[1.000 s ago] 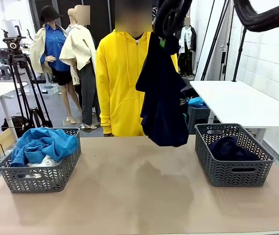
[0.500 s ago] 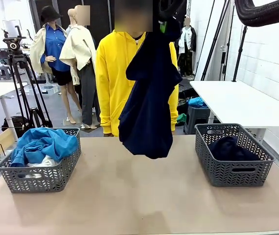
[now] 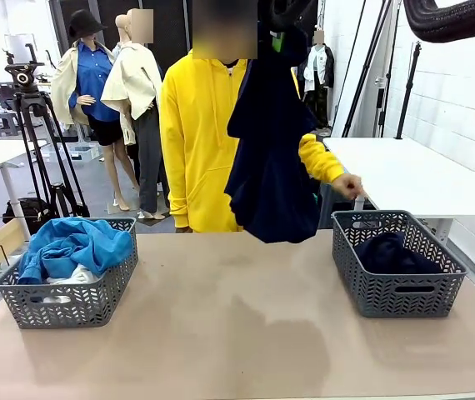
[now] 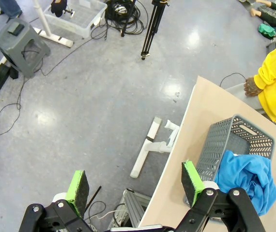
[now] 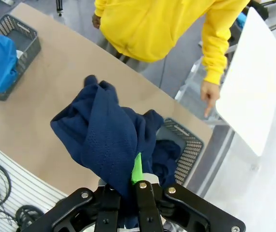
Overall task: Sort the tops and bottoms.
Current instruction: Sort the clothes according to human instructions.
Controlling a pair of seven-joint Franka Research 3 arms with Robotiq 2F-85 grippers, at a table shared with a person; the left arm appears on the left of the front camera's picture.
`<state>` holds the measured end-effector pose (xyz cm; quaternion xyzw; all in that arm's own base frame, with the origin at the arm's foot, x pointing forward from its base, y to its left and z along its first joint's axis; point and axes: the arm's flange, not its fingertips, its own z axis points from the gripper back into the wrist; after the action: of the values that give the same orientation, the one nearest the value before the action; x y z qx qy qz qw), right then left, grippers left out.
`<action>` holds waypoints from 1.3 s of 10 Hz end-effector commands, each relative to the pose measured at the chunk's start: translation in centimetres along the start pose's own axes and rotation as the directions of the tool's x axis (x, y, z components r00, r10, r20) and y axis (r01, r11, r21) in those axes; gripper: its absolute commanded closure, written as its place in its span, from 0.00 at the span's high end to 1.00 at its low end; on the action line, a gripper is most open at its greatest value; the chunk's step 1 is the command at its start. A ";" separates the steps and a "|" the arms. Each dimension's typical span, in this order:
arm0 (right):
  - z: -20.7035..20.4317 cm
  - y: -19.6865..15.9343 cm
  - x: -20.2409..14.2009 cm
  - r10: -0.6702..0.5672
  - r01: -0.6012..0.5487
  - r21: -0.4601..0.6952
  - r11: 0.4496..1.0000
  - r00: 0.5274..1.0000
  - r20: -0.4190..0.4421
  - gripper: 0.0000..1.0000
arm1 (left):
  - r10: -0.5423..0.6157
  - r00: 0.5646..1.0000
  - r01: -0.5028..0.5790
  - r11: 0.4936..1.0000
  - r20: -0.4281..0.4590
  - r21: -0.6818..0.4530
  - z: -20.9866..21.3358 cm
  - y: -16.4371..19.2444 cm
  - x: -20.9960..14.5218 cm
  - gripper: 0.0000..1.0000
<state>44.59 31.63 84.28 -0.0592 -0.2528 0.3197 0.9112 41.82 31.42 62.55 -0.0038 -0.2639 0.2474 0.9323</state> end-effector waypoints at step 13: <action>0.2 -0.1 0.0 -0.002 0.002 0.002 1.000 1.000 0.019 0.00 | -0.004 1.000 0.004 1.000 -0.003 0.005 0.0 0.1 -0.1 1.00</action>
<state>44.59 31.63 84.28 -0.0592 -0.2529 0.3196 0.9112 41.82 31.42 62.55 -0.0038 -0.2639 0.2474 0.9323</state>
